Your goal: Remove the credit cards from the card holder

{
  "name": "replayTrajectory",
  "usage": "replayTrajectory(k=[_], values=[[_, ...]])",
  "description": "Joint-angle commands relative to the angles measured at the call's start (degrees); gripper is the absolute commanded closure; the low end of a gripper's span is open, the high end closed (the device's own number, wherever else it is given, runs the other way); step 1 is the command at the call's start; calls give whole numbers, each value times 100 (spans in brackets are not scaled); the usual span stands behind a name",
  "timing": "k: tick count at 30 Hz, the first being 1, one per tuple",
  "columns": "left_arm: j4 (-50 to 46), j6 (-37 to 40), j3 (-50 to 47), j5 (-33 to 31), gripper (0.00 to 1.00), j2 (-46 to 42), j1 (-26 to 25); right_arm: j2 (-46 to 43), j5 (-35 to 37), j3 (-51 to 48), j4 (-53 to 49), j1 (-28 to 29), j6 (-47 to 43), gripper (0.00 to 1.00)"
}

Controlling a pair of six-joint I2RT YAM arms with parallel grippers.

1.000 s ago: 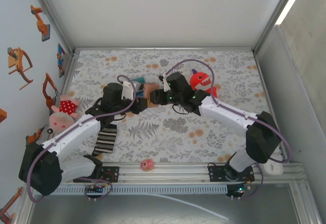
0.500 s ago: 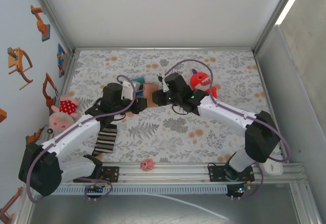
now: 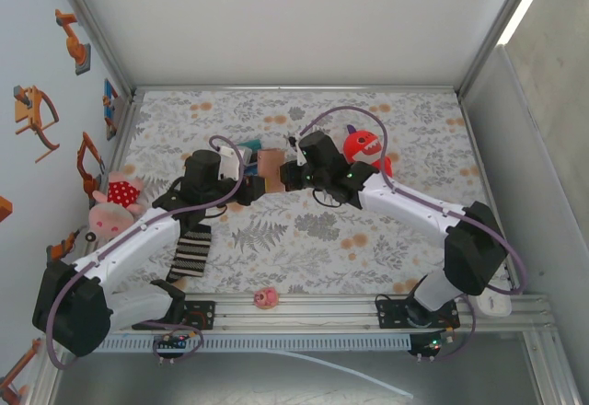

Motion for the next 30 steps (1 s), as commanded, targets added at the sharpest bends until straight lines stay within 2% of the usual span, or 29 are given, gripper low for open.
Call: replayTrajectory(k=[1,7,12,17,23,30], values=[[274,-30,117,126,90,-188,-40,-199,227,-114,-129,-10,-47,96],[238,-24,84,76,90,-247,-40,-376,211,-198,-115,-27,-186,95],[119,101,113,119,91,-335,-34,-671,195,-390,-50,-129,-415,63],[170,171,136,366,91,-414,-34,-888,-189,-613,240,-218,-691,49],[417,219,145,1051,91,-408,-31,-1092,-599,-797,585,-290,-867,44],[584,156,135,1343,92,-441,-14,-1533,-1121,-1286,1136,-559,-805,45]])
